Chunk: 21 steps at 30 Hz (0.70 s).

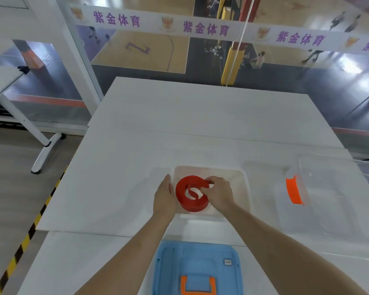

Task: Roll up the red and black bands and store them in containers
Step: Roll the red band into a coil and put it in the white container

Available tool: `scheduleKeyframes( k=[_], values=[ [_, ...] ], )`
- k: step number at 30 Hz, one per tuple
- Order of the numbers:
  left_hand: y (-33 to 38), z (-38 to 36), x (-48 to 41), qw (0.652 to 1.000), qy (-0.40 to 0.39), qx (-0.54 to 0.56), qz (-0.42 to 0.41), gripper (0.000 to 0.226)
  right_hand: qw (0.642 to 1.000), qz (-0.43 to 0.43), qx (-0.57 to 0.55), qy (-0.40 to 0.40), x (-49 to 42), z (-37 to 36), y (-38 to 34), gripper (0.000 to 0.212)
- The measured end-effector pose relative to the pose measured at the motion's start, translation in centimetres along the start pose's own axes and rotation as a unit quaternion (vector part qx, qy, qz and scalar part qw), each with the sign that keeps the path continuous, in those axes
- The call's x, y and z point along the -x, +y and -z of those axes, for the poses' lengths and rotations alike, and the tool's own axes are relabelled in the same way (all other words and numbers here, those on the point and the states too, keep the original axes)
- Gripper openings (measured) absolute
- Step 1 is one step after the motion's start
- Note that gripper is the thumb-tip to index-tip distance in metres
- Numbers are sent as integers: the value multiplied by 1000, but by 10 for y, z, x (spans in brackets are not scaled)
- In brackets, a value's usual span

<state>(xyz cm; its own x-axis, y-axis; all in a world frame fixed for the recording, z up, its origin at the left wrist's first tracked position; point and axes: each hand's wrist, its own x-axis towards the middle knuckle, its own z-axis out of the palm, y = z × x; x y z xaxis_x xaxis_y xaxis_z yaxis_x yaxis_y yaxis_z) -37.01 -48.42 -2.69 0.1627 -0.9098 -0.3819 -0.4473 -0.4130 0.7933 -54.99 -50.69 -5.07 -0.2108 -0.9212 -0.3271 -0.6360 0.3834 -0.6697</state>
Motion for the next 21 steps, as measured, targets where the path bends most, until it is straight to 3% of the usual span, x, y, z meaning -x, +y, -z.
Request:
scheduleKeyframes(
  k=[6, 9, 13, 16, 18, 21],
  values=[
    [-15, -9, -1, 999, -29, 25, 6, 43, 1000, -11, -4, -19, -19, -28, 15, 33],
    [-24, -12, -9, 999, -20, 25, -10, 67, 1000, -21, -7, -20, -25, -39, 21, 33],
    [-15, -14, -8, 999, -34, 30, 9, 32, 1000, -24, -11, -10, -32, -44, 23, 33],
    [-19, -15, -9, 999, -31, 33, -1, 30, 1000, -24, -4, -3, -36, -42, 28, 30],
    [-23, -15, -9, 999, -40, 20, -1, 42, 1000, -30, -3, -8, -36, -41, 32, 30],
    [-25, -20, -11, 998, -31, 46, 4, 35, 999, -32, -14, -23, -40, -44, 35, 34]
  ],
)
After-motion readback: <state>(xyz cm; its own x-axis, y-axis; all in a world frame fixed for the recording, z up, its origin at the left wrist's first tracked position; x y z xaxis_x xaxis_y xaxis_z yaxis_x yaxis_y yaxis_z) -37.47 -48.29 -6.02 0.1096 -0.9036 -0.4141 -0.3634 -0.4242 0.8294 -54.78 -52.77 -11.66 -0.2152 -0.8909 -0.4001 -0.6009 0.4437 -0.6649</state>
